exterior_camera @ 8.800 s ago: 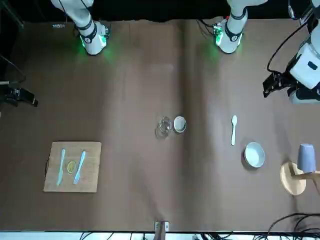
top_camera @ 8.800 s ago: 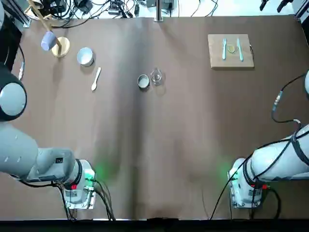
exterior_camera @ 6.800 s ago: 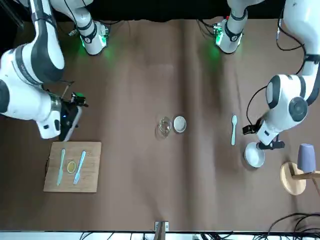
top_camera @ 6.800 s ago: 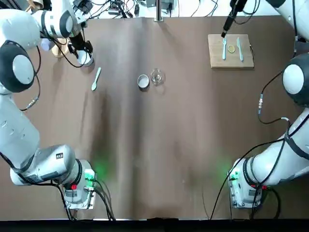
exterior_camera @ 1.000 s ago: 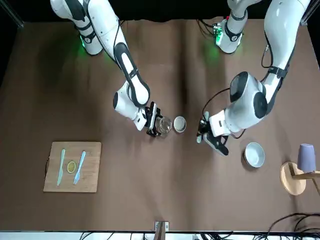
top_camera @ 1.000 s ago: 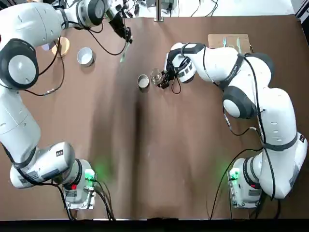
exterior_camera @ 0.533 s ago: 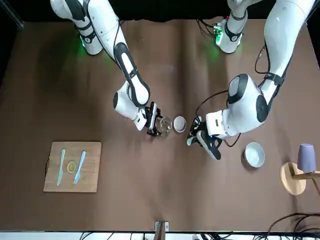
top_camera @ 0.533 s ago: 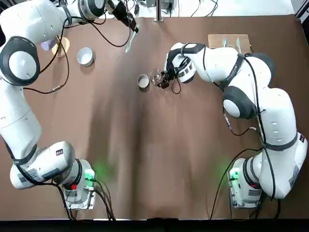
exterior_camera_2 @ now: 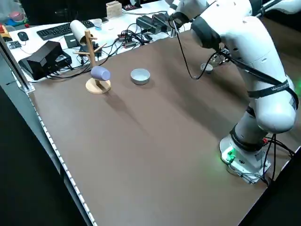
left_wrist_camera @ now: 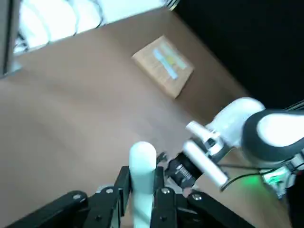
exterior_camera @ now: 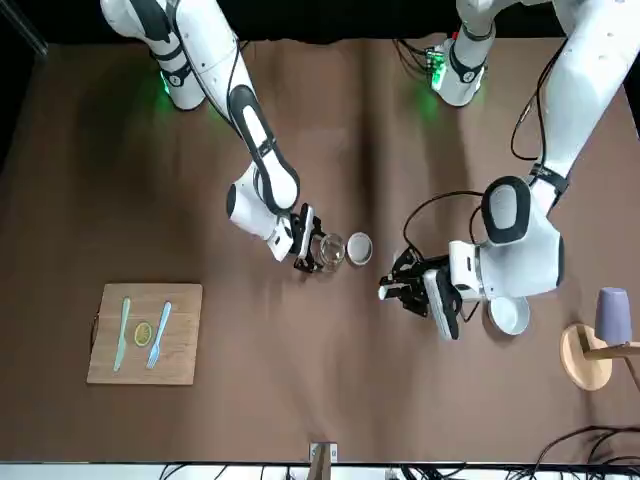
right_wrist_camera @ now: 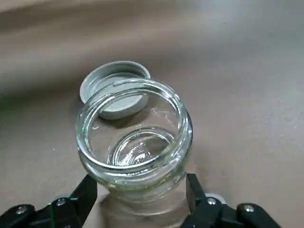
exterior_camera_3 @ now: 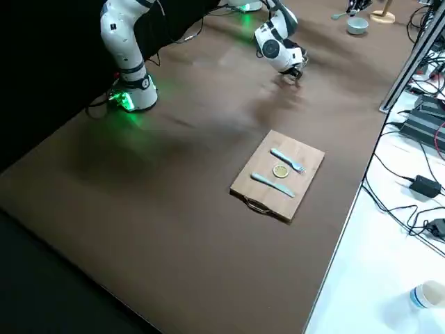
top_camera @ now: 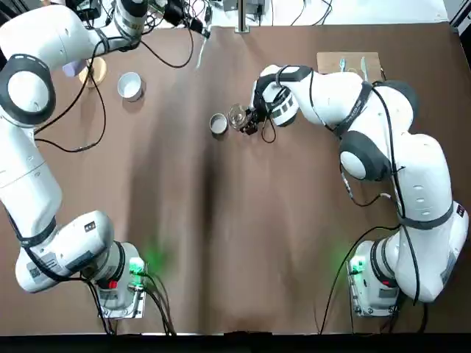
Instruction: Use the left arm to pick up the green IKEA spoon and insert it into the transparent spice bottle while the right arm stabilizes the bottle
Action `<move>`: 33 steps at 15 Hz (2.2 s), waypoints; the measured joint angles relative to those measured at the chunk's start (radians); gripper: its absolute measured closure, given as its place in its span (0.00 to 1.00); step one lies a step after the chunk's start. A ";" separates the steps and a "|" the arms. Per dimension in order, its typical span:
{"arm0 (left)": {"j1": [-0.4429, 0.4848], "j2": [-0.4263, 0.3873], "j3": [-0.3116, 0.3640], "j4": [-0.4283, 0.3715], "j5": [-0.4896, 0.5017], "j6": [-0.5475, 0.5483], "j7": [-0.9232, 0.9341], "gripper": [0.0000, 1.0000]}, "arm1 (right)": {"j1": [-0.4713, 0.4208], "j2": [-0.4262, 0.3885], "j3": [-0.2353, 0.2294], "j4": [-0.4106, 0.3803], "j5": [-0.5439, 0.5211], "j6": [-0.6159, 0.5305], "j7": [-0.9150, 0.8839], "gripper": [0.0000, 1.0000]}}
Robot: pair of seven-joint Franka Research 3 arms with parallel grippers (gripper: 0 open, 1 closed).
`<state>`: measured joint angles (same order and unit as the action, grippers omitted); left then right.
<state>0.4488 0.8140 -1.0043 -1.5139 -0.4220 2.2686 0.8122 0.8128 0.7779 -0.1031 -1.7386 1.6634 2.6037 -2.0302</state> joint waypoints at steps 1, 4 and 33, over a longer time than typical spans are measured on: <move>-0.005 0.016 -0.007 0.009 -0.038 0.001 0.048 0.76 | 0.000 0.000 0.000 0.000 0.000 0.000 0.000 0.18; -0.021 0.063 -0.013 0.019 -0.118 0.006 0.205 0.76 | 0.000 0.000 0.000 0.000 0.000 0.000 0.000 0.18; -0.231 0.346 -0.016 0.125 -0.309 0.111 0.820 0.76 | 0.000 0.000 0.000 0.000 0.000 0.001 -0.001 0.19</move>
<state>0.2174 1.1599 -1.0204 -1.3886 -0.7313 2.3797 1.6324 0.8131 0.7780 -0.1032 -1.7388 1.6639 2.6045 -2.0309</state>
